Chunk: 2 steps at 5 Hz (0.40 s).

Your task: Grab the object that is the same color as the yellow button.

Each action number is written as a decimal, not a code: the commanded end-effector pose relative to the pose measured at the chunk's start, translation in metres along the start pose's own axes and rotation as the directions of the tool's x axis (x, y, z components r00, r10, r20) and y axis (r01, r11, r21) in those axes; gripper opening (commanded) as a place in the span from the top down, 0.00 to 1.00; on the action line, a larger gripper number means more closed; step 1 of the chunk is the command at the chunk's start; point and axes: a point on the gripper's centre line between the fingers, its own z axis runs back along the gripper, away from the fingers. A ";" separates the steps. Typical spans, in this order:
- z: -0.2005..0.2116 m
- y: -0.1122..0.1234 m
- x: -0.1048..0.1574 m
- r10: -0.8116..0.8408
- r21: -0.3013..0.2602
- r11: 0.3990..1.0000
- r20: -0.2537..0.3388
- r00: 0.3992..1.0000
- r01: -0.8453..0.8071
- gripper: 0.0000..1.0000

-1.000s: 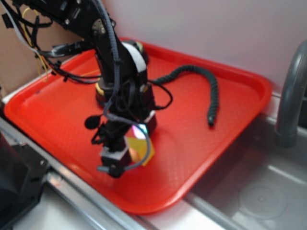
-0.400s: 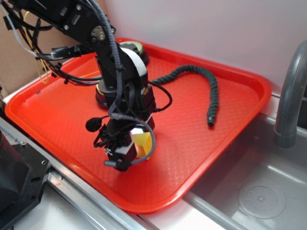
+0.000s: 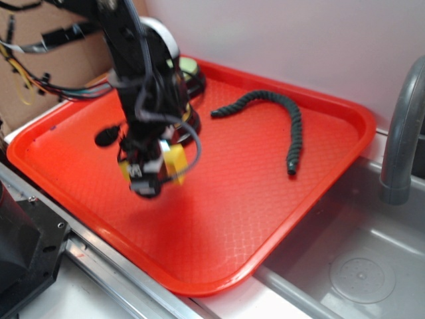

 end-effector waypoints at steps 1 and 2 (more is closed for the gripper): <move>0.062 0.027 -0.023 0.461 0.043 0.888 -0.074 0.885 -0.459 1.00; 0.087 0.041 -0.044 0.666 0.085 0.745 -0.066 0.743 -0.661 1.00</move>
